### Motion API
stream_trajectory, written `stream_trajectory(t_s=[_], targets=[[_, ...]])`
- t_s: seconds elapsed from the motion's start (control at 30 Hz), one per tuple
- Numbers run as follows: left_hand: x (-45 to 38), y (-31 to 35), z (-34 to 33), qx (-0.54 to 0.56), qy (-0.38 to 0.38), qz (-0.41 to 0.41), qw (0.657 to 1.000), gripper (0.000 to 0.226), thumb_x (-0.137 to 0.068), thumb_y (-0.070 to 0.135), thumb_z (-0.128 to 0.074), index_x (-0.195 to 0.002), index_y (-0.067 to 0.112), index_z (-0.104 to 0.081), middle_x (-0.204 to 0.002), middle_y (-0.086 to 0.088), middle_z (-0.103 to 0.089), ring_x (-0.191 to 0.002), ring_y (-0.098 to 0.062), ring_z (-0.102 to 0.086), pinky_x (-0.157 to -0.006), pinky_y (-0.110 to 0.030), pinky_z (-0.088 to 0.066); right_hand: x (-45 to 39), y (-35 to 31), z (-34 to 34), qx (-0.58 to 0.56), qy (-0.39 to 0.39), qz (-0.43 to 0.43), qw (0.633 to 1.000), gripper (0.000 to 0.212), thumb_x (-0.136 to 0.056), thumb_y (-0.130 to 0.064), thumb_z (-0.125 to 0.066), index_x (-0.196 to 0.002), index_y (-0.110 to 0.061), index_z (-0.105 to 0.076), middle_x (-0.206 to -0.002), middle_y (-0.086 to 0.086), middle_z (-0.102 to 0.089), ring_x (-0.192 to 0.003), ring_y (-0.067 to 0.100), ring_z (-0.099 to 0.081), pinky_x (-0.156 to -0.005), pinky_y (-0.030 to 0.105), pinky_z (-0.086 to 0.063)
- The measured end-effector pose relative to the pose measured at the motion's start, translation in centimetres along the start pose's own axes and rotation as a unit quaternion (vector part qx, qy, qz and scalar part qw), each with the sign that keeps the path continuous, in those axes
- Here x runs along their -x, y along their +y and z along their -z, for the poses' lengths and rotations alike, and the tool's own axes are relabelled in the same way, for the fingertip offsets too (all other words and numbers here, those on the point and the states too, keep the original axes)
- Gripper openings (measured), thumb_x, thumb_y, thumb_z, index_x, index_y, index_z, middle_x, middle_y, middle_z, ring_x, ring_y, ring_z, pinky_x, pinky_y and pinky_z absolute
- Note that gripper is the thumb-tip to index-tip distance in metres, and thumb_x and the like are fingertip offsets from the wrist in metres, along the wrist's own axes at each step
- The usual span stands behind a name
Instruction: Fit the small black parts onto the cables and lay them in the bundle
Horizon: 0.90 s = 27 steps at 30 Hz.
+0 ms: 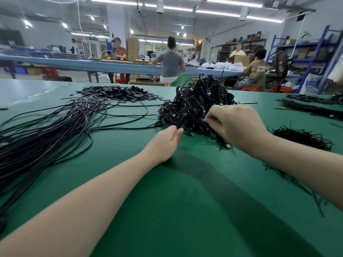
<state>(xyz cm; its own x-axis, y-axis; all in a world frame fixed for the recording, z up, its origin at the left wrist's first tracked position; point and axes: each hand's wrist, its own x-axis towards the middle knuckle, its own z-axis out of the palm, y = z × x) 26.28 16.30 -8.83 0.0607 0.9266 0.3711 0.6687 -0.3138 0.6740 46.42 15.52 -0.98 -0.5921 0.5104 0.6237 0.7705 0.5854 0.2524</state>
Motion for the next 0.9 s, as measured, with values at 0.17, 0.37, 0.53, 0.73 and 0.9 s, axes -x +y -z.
stream_trajectory(t_s=[0.17, 0.37, 0.53, 0.73, 0.9], targets=[[0.1, 0.3, -0.1, -0.003, -0.034, 0.006, 0.999, 0.04, -0.101, 0.037, -0.039, -0.079, 0.003, -0.042, -0.073, -0.013, -0.05, -0.065, -0.022, -0.043, -0.07, -0.046, -0.044, -0.7, -2.2, -1.8, -0.062, 0.04, 0.023, 0.997, 0.023, -0.097, -0.031, -0.053, -0.095, -0.011, -0.065, -0.084, 0.006, -0.07, -0.077, 0.031, -0.065, -0.068, 0.039, -0.047], [-0.5, 0.2, -0.8, -0.113, -0.061, -0.003, 0.992, 0.029, -0.102, 0.035, -0.031, -0.08, 0.016, -0.036, -0.087, -0.011, -0.052, -0.083, -0.032, -0.049, -0.073, -0.04, -0.037, -0.9, -4.1, -2.4, -0.096, 0.063, 0.037, 0.993, 0.016, -0.093, -0.025, -0.06, -0.088, -0.012, -0.067, -0.075, 0.003, -0.069, -0.069, 0.028, -0.065, -0.061, 0.034, -0.043], [-0.5, 0.1, -1.4, -0.151, -0.06, -0.027, 0.986, 0.029, -0.1, 0.041, -0.027, -0.09, 0.017, -0.039, -0.099, -0.015, -0.061, -0.091, -0.037, -0.056, -0.067, -0.036, -0.032, -0.9, -4.3, -2.1, -0.116, 0.054, 0.036, 0.991, 0.015, -0.092, -0.023, -0.061, -0.088, -0.01, -0.066, -0.073, 0.005, -0.068, -0.066, 0.031, -0.063, -0.06, 0.034, -0.044], [-0.6, 0.3, -1.0, -0.089, -0.06, -0.01, 0.994, 0.038, -0.101, 0.04, -0.034, -0.07, 0.019, -0.029, -0.075, -0.005, -0.048, -0.073, -0.029, -0.047, -0.073, -0.044, -0.043, -0.5, -3.7, -1.9, -0.139, 0.045, 0.024, 0.989, 0.019, -0.096, -0.024, -0.055, -0.095, -0.008, -0.065, -0.082, 0.01, -0.067, -0.071, 0.036, -0.062, -0.06, 0.044, -0.048], [-0.7, 0.3, -1.0, -0.085, -0.065, -0.007, 0.994, 0.037, -0.101, 0.038, -0.034, -0.07, 0.017, -0.029, -0.07, -0.002, -0.044, -0.069, -0.027, -0.042, -0.067, -0.041, -0.038, -0.1, -4.4, -2.4, -0.223, 0.047, -0.014, 0.974, 0.016, -0.095, -0.02, -0.056, -0.096, -0.005, -0.063, -0.081, 0.011, -0.065, -0.073, 0.036, -0.059, -0.063, 0.047, -0.048]])
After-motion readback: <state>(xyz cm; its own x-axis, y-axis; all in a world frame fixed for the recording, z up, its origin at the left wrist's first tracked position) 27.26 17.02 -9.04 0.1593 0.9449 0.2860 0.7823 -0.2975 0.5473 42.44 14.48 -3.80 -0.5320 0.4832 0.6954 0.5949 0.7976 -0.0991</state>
